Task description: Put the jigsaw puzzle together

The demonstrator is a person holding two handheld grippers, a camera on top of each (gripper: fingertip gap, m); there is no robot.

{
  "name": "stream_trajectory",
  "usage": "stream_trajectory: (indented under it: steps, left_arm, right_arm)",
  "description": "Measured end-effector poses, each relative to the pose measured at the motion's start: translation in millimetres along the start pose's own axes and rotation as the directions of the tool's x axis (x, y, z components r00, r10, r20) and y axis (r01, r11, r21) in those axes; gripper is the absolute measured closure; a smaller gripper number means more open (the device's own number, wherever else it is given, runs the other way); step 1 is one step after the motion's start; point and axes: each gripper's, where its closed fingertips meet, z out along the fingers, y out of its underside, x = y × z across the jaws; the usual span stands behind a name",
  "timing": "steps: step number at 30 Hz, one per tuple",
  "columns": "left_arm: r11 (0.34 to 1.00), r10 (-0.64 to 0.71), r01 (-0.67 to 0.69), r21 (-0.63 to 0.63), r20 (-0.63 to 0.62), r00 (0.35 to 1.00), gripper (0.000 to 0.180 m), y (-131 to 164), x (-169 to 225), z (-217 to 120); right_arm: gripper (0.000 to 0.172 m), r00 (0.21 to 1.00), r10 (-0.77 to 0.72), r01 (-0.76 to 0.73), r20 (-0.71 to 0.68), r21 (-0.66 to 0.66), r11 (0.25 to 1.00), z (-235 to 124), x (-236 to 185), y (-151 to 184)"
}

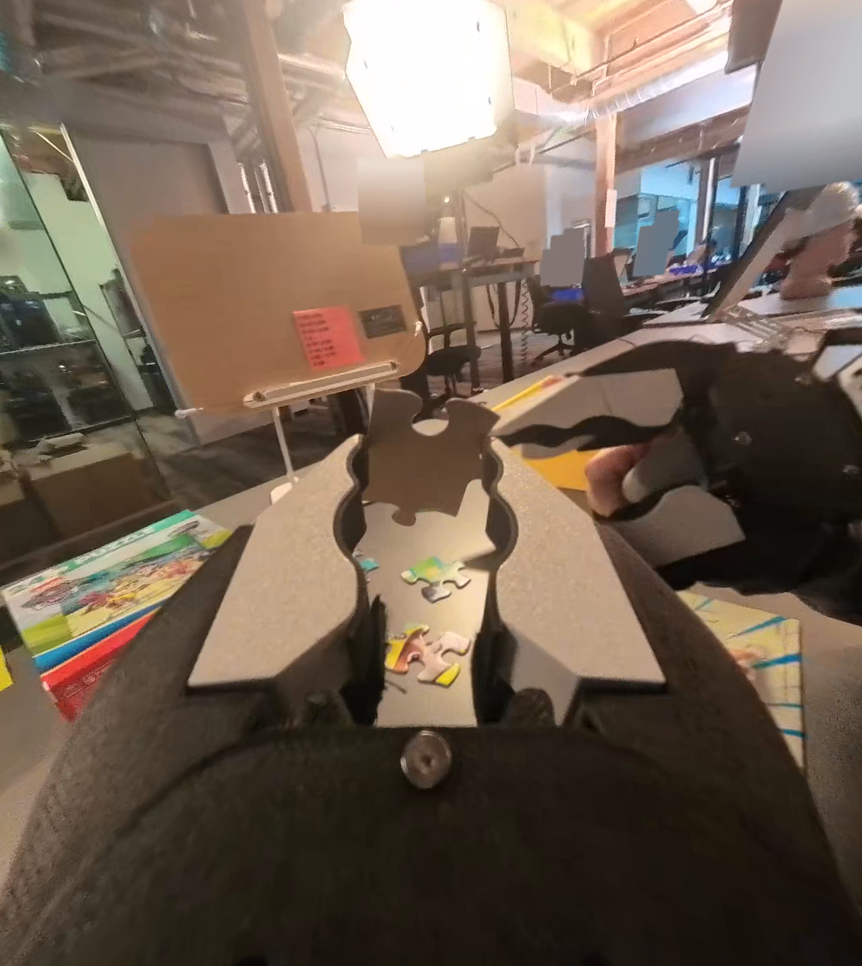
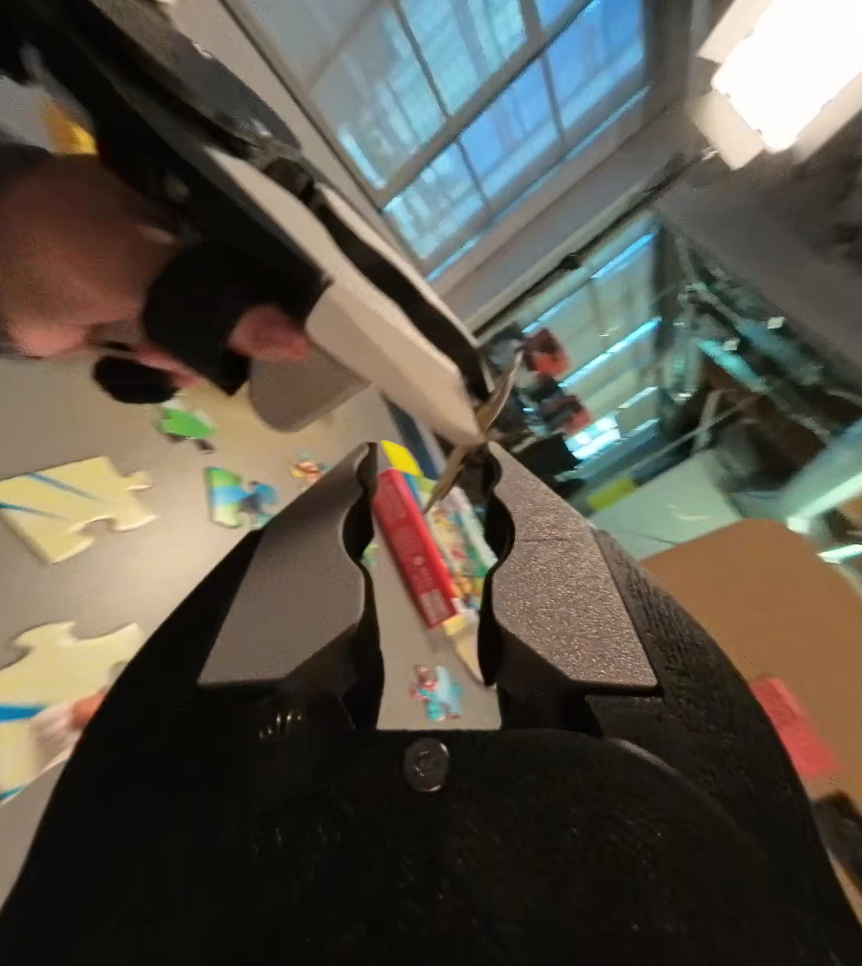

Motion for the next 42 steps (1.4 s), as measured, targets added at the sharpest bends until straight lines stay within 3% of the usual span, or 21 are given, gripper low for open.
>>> stream_trajectory:
  steps: [2,6,10,14,17,20,22,27,29,34,38,42]
  left_arm:
    - [1.0,0.029,-0.029,-0.007,0.002,1.0,0.138,2,3,-1]
    - [0.999,0.032,-0.031,0.038,-0.019,0.999,0.138,0,3,-17]
    - [0.982,0.18,-0.173,-0.07,0.102,0.978,0.108,27,-23,-42]
    - [0.919,0.393,-0.371,-0.131,0.285,0.874,0.124,37,-52,-81]
    - [0.927,0.375,-0.344,-0.148,0.348,0.859,0.12,45,-67,-99]
    - [0.93,0.364,-0.343,-0.13,0.437,0.822,0.124,47,-84,-113]
    - [0.945,0.318,-0.315,-0.084,0.454,0.832,0.124,42,-88,-115]
    - [0.956,0.26,-0.291,-0.018,0.505,0.823,0.128,32,-96,-127]
    - [0.963,0.221,-0.268,0.013,0.526,0.821,0.129,29,-101,-133]
    - [0.979,0.098,-0.178,0.095,0.546,0.832,0.129,24,-112,-145]
    - [0.98,0.076,-0.165,0.115,0.548,0.833,0.13,22,-113,-148]
    - [0.977,0.097,-0.185,0.107,0.549,0.83,0.13,21,-111,-148]
  right_arm:
    - [0.162,0.995,-0.033,0.035,-0.093,0.015,0.999,3,12,-5]
    - [0.167,0.976,-0.171,0.176,-0.132,0.031,0.984,7,4,-15]
    - [0.172,0.956,-0.291,0.291,0.037,-0.001,0.957,24,-33,2]
    - [0.172,0.907,-0.398,0.407,0.14,-0.048,0.912,44,-45,29]
    - [0.172,0.869,-0.43,0.467,0.244,-0.121,0.876,64,-47,64]
    - [0.172,0.769,-0.514,0.611,0.38,-0.199,0.766,83,-46,118]
    - [0.172,0.723,-0.522,0.66,0.452,-0.229,0.715,93,-43,147]
    - [0.172,0.654,-0.522,0.72,0.547,-0.238,0.652,107,-34,188]
    - [0.164,0.655,-0.433,0.679,0.619,-0.231,0.697,104,-44,195]
    - [0.117,0.717,-0.106,0.466,0.689,-0.36,0.808,90,-46,192]
    - [0.11,0.807,0.122,0.176,0.578,-0.432,0.884,78,-18,169]
    - [0.111,0.887,0.285,-0.12,0.363,-0.415,0.902,48,18,162]
